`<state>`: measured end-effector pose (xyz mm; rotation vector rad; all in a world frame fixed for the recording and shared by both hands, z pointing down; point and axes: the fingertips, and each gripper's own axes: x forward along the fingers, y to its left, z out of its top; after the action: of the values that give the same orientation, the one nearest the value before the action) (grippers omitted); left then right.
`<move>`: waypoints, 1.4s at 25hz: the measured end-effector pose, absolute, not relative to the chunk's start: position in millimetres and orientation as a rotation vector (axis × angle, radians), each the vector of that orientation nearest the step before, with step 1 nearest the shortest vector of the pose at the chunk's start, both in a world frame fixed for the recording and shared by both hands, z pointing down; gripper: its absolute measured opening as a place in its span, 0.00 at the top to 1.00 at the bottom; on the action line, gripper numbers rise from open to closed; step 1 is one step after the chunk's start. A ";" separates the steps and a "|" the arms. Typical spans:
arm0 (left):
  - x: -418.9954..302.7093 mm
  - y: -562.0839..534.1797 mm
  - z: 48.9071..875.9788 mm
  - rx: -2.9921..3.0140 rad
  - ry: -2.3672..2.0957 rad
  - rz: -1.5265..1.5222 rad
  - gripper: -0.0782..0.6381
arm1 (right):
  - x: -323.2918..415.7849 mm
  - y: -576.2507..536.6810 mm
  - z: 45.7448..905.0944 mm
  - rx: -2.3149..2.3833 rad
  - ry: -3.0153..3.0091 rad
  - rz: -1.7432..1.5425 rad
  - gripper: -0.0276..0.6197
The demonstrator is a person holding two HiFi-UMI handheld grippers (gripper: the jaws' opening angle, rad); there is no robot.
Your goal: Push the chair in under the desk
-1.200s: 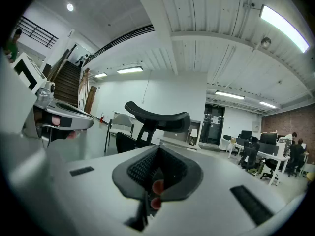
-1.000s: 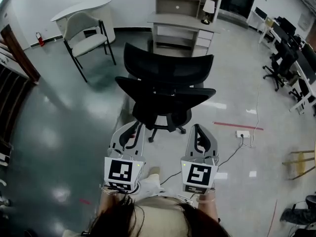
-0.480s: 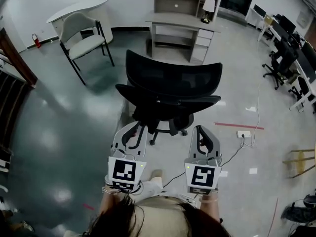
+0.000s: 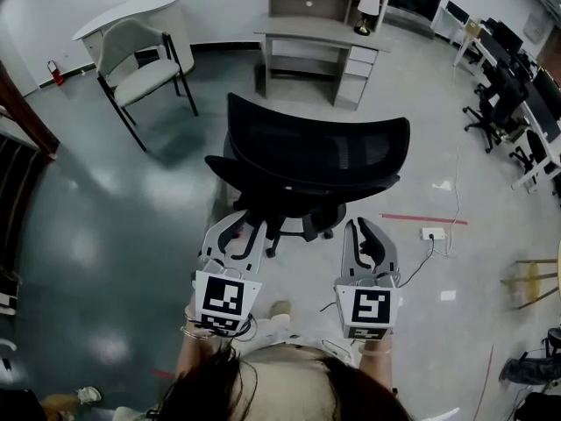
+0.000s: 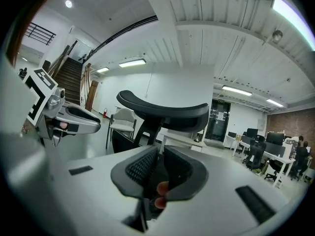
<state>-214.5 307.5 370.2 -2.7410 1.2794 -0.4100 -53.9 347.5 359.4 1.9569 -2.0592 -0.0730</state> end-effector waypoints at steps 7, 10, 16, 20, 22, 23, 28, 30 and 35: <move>-216.4 286.8 372.7 -2.731 1.295 -0.421 0.76 | -46.7 330.9 369.6 1.917 -2.026 -0.056 0.85; -215.6 277.1 377.9 -2.717 1.301 -0.447 0.75 | -39.4 323.7 377.1 1.905 -2.009 -0.050 0.80; -210.2 254.4 383.5 -2.703 1.306 -0.483 0.71 | -27.5 303.8 388.1 1.862 -1.967 -0.068 0.75; -205.4 238.7 388.6 -2.687 1.310 -0.502 0.70 | -23.6 289.1 398.4 1.815 -1.941 -0.093 0.72; -203.1 232.1 390.6 -2.679 1.305 -0.519 0.68 | -21.5 283.3 401.0 1.794 -1.932 -0.097 0.71; -202.2 228.7 392.2 -2.673 1.301 -0.535 0.68 | -20.3 280.3 402.8 1.783 -1.926 -0.102 0.70; -200.4 214.5 408.7 -2.614 1.273 -0.666 0.64 | -14.4 267.7 417.7 1.709 -1.871 -0.141 0.65; -201.1 207.7 414.9 -2.581 1.274 -0.713 0.62 | -12.8 262.4 423.1 1.685 -1.856 -0.151 0.63; -199.0 194.2 430.3 -2.516 1.265 -0.804 0.59 | -9.8 251.1 433.3 1.631 -1.828 -0.172 0.60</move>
<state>-199.0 194.2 430.3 -2.5165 1.2646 -0.8042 -9.8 251.1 433.3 1.6308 -1.8275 -0.1722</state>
